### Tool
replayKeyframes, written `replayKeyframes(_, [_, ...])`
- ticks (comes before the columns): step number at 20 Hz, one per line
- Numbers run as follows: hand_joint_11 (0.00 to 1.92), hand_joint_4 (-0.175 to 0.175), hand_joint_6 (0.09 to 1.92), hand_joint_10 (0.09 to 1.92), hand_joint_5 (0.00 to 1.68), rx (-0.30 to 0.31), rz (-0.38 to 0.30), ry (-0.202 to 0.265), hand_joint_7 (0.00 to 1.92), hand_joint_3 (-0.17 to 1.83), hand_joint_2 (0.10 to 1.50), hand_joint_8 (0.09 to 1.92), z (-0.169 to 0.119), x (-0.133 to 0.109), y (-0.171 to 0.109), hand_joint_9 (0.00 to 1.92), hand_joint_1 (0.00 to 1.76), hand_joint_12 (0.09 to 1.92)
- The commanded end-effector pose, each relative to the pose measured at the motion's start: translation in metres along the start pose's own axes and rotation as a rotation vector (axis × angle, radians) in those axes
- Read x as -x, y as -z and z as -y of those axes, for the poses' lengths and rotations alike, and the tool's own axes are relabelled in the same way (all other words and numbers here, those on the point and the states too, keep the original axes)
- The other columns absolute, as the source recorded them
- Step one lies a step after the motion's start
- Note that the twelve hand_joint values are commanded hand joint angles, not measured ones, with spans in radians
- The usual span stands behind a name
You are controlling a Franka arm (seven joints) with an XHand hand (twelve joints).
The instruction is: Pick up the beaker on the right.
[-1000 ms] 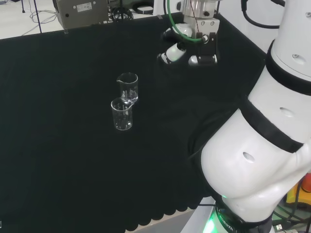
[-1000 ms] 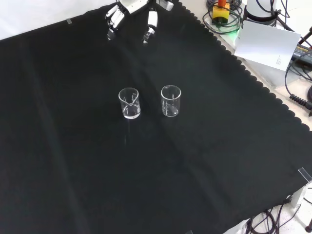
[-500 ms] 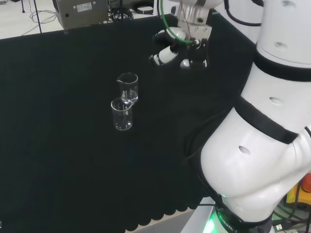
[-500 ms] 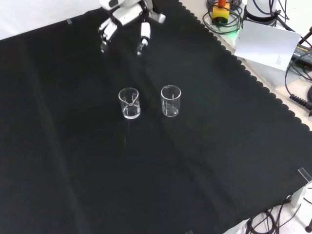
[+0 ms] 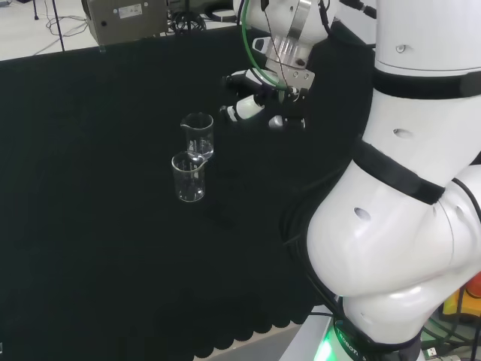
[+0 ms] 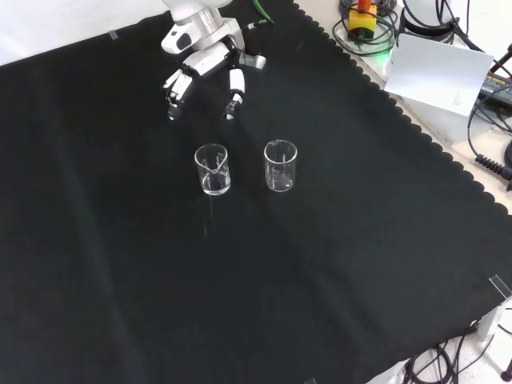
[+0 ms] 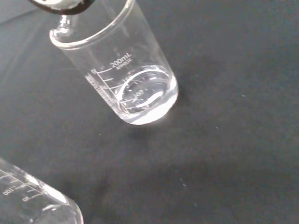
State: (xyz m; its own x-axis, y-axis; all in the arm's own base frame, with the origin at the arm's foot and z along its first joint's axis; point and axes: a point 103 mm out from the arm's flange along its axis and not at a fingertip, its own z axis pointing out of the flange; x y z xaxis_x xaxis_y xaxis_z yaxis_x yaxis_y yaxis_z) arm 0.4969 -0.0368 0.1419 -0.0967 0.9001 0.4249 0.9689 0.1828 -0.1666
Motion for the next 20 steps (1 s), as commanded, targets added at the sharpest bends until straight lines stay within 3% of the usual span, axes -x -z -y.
replayKeyframes(1, [0.13,-0.048,0.09,0.69,0.43,0.011,-0.043,0.054,0.31,0.53,0.64,0.74,-0.009,0.0,-0.016,0.44,0.74,1.41])
replayKeyframes(8, [0.14,-0.048,0.09,0.68,0.44,0.021,-0.064,0.077,0.32,0.53,0.63,0.73,-0.021,0.0,-0.032,0.44,0.73,1.4])
replayKeyframes(14, [0.15,-0.048,0.09,0.69,0.48,0.067,-0.102,0.139,0.35,0.53,0.61,0.74,-0.029,-0.003,-0.042,0.48,0.79,1.4])
replayKeyframes(20, [0.17,-0.052,0.09,0.66,0.52,0.052,-0.128,0.155,0.44,0.54,0.58,0.74,-0.034,0.002,-0.056,0.54,0.75,1.38])
